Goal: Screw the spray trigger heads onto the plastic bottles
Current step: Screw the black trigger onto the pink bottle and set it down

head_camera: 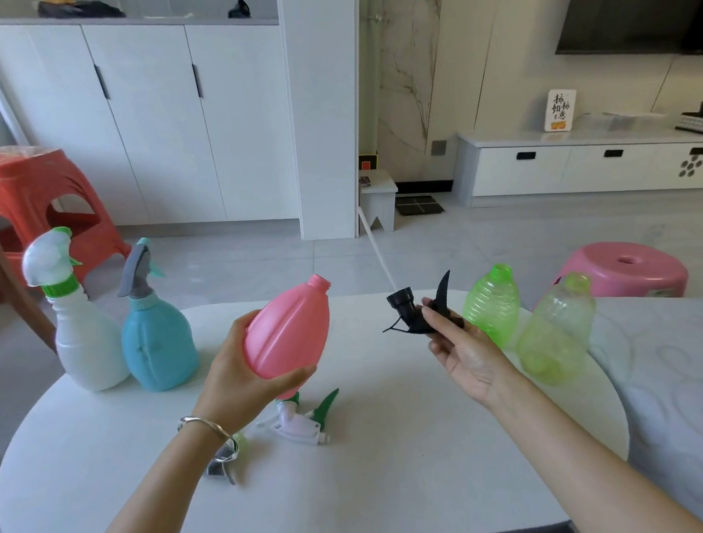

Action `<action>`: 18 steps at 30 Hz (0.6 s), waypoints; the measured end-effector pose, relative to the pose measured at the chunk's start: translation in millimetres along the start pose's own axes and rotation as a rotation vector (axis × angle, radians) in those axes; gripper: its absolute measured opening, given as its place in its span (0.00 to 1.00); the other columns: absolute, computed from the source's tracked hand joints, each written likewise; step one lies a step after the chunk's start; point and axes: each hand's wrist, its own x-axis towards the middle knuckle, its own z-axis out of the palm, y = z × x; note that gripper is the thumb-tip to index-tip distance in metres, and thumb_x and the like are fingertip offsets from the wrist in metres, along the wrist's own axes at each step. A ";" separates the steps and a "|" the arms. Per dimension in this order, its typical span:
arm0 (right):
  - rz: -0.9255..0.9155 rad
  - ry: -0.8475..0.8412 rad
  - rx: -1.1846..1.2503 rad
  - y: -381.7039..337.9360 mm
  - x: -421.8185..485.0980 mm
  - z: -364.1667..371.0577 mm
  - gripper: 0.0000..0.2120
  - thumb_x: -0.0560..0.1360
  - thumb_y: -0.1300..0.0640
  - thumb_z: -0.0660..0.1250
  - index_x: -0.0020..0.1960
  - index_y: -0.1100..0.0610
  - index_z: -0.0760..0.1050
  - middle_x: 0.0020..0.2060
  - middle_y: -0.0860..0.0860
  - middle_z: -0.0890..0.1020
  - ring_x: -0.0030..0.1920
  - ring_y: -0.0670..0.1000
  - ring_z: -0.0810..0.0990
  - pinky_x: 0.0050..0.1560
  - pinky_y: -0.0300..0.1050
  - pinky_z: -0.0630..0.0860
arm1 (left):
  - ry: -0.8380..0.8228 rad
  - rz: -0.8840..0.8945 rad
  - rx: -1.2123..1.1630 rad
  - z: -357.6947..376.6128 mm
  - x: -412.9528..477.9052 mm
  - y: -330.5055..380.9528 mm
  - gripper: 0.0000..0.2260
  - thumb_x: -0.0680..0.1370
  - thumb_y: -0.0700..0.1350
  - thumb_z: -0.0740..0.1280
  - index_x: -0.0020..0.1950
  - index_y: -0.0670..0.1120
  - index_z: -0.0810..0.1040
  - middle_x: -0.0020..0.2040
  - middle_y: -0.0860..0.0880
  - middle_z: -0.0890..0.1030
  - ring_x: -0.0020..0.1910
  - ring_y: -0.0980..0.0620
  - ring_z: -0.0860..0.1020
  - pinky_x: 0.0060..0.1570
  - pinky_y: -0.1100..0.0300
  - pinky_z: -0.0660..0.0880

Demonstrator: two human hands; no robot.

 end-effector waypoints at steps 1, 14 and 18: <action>-0.021 0.007 0.006 -2.4 -0.3 -0.1 0.05 0.70 0.61 0.71 0.45 0.54 0.81 0.35 0.46 0.84 0.31 0.40 0.77 0.33 0.30 0.73 | -0.009 0.003 0.015 -0.9 -0.4 -0.2 0.39 0.57 0.55 0.80 0.62 0.62 0.63 0.52 0.62 0.73 0.47 0.59 0.77 0.31 0.73 0.75; -0.140 0.011 0.005 -14.5 -1.3 -10.4 0.08 0.75 0.54 0.66 0.49 0.55 0.81 0.36 0.48 0.78 0.43 0.47 0.78 0.40 0.40 0.78 | -0.014 -0.016 0.126 -15.4 -2.5 -10.1 0.42 0.56 0.58 0.79 0.65 0.57 0.64 0.54 0.55 0.73 0.48 0.59 0.75 0.36 0.69 0.74; -0.146 -0.009 -0.056 -15.0 -3.1 -10.2 0.08 0.75 0.53 0.66 0.49 0.54 0.82 0.35 0.48 0.78 0.40 0.46 0.80 0.41 0.40 0.79 | -0.047 0.013 0.181 -16.9 -3.2 -11.5 0.42 0.54 0.60 0.79 0.64 0.61 0.62 0.54 0.57 0.72 0.48 0.59 0.75 0.33 0.72 0.74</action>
